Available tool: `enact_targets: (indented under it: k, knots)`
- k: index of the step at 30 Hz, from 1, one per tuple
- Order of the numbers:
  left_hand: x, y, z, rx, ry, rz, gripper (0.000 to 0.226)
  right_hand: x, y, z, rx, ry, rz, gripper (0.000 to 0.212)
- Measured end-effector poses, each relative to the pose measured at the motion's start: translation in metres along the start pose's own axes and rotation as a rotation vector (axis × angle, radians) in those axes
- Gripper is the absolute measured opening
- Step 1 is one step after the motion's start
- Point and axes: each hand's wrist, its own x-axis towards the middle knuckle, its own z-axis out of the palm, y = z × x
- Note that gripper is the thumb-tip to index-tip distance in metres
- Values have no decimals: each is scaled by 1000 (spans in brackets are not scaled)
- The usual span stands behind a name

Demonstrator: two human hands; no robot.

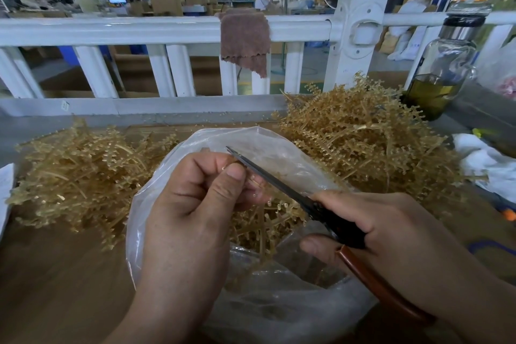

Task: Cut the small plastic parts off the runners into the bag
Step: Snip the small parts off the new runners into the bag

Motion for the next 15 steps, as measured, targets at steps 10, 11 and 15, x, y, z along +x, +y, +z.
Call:
enact_targets:
  k: [10,11,15]
  knots:
    - [-1,4,3,-2,19,-22,17,1,0,-1,-30,2,21,44]
    - [-1,4,3,-4,18,-26,18,1,-1,-1,-29,1,24,44]
    - [0,5,3,-16,14,-38,19,1,-1,-1,-54,-5,14,41]
